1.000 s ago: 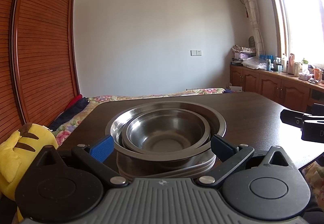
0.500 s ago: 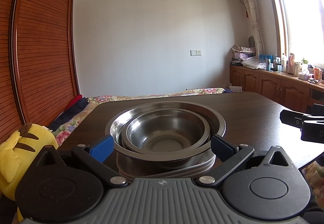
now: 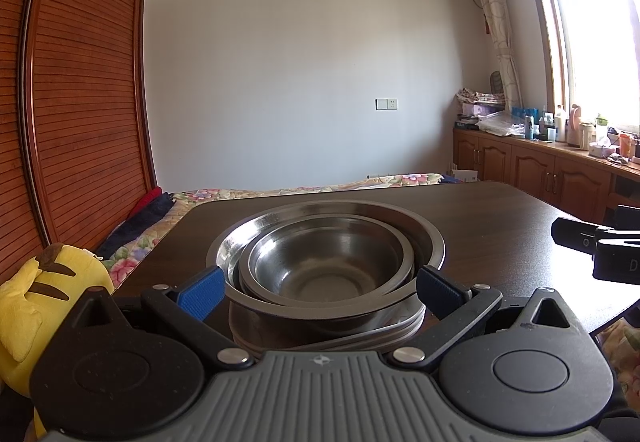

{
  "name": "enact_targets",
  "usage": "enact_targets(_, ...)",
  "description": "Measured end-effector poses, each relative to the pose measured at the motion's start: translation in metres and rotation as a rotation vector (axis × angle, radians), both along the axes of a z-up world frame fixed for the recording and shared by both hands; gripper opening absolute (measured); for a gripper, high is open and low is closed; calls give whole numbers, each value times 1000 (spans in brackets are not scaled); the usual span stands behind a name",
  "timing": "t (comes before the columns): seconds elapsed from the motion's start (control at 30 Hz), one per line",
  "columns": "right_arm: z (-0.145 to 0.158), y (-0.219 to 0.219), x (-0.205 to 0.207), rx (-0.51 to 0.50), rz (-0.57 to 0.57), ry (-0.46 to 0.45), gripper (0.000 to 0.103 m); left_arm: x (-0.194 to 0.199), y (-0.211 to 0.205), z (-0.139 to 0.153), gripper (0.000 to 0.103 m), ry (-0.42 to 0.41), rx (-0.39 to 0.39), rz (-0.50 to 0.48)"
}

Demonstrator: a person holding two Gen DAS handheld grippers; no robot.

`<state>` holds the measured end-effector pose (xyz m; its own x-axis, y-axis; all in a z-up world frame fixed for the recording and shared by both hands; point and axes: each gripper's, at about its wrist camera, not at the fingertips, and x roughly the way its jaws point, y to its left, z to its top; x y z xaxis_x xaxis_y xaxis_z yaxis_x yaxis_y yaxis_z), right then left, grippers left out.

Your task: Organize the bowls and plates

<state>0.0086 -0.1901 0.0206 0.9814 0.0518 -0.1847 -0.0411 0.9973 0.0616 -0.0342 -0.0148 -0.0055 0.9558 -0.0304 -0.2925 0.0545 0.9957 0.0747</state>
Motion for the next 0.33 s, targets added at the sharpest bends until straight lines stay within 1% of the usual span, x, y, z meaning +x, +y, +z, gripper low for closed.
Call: enact_targets(0.33, -1, -1, 0, 1, 1, 2, 103, 0, -1, 0, 103, 2, -1, 0)
